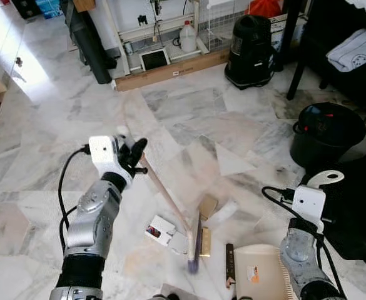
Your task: Sweep floor
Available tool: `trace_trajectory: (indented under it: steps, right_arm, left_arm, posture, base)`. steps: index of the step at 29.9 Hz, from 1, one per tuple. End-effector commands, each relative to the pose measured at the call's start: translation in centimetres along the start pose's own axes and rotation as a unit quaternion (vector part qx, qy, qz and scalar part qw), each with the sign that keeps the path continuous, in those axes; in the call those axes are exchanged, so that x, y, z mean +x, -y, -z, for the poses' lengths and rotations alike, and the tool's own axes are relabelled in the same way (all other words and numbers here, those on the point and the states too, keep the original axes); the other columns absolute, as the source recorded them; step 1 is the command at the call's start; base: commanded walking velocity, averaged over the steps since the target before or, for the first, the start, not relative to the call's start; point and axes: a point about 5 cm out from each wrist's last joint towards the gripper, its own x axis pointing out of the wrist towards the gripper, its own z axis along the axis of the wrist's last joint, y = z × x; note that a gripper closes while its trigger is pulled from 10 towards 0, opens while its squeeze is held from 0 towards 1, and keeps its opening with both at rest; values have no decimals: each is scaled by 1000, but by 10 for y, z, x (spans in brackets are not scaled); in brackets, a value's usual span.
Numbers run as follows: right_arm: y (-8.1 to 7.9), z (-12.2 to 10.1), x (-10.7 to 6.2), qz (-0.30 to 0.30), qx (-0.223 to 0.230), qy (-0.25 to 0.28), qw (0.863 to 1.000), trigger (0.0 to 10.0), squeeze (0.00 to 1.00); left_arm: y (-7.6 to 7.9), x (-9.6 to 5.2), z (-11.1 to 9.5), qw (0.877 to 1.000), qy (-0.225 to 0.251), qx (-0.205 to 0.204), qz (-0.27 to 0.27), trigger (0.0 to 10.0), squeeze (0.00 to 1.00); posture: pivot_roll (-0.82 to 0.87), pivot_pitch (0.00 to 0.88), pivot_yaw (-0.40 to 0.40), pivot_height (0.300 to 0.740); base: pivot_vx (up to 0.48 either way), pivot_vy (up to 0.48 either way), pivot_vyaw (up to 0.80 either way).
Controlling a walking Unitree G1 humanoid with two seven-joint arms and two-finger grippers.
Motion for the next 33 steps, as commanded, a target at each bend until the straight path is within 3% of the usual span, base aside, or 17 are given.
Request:
trace_trajectory:
  steps: [1, 14, 26, 30, 33]
  right_arm:
    - [-2, 16, -13, -22, -21, -39, 999, 10000, 0]
    - [3, 20, -16, -18, -25, -43, 999, 10000, 0]
    - [2, 20, -18, -18, -22, -43, 999, 10000, 0]
    - [3, 21, -19, -16, -23, -44, 999, 10000, 0]
    - [2, 21, -19, -16, -22, -45, 999, 10000, 0]
  left_arm:
    - [-2, -2, 2, 1000, 2, 9, 1, 10000, 0]
    - [12, 5, 20, 999, -38, 10, 26, 10000, 0]
    - [13, -3, 40, 996, -84, 20, 38, 10000, 0]
    - [15, -5, 50, 992, -115, 3, 47, 10000, 0]
    - [15, -3, 50, 993, -111, -6, 40, 10000, 0]
  posture:
    - [39, 154, 139, 740]
    - [30, 171, 142, 740]
    - [24, 190, 148, 740]
    - [21, 192, 150, 740]
    - [13, 197, 150, 740]
  base:
    - [0, 0, 0]
    - [0, 0, 0]
    - [0, 0, 0]
    - [0, 0, 0]
    - [0, 0, 0]
